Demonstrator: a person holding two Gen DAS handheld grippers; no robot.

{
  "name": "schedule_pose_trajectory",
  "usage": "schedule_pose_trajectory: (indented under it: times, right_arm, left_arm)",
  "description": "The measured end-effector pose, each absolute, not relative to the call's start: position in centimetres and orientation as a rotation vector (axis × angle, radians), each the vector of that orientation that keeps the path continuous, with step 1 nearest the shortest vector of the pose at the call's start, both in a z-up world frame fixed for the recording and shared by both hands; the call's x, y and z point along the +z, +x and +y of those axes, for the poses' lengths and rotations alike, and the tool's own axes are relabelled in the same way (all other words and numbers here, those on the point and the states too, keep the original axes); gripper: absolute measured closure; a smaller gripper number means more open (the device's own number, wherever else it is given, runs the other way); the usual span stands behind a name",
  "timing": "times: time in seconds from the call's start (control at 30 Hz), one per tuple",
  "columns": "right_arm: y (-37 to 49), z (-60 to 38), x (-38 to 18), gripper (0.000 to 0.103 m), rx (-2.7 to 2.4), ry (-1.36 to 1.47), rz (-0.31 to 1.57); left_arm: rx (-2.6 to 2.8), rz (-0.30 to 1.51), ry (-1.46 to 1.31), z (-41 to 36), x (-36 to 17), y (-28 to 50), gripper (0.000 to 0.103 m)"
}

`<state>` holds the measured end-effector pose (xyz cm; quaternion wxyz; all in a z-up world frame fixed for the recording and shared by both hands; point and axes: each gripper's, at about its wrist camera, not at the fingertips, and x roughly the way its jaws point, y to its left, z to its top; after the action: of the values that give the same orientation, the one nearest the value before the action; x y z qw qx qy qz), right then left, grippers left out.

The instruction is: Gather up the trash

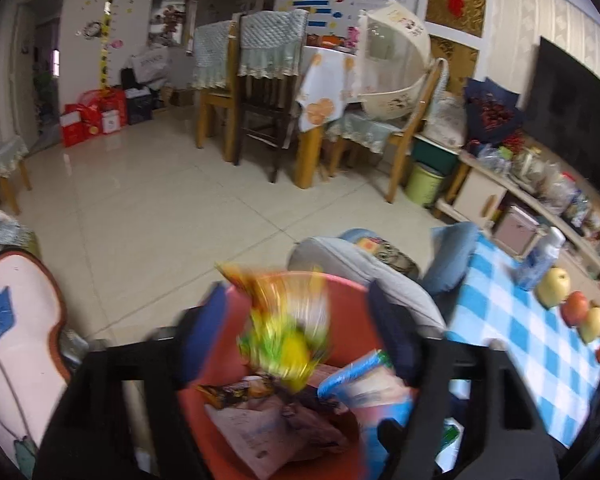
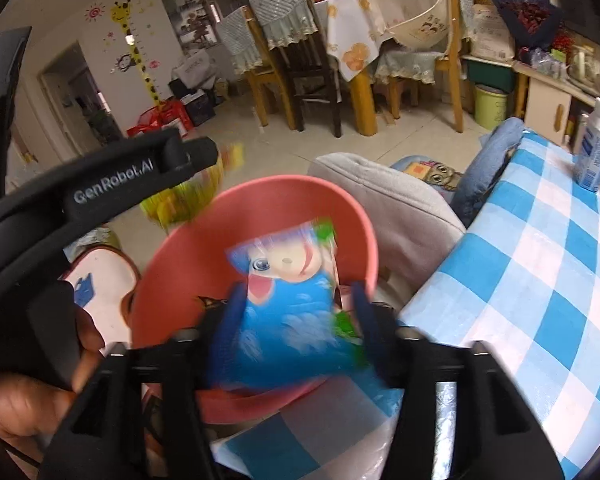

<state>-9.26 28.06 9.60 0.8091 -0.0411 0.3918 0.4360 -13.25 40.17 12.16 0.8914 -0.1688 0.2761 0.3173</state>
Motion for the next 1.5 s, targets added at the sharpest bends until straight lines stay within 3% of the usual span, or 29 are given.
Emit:
schedule_pose_trajectory:
  times: [0.07,0.23,0.53,0.93,1.5]
  right_arm:
    - [-9.4,27.5,9.6,0.025,0.913,-0.082,0.818]
    - [-9.0,25.9,9.8,0.014,0.843,-0.071,0.802]
    - [-9.0,22.5,10.1,0.013,0.770,-0.067,0.780]
    - [-9.4,18.0,10.1,0.005,0.678,-0.087,0.743]
    - [-9.8,9.2,10.0,0.005,0.456,-0.082,0.755]
  left_arm:
    - [0.664,0.579,-0.347,40.2,12.1,-13.1,0.019]
    - [0.655,0.594,-0.331,39.9,12.1,-12.8,0.011]
    - [0.617,0.615,-0.275,38.4,12.1,-12.0,0.008]
    - [0.532,0.659,-0.193,35.1,11.6,-10.4,0.007]
    - [0.358,0.663,-0.072,27.4,10.9,-8.1,0.006]
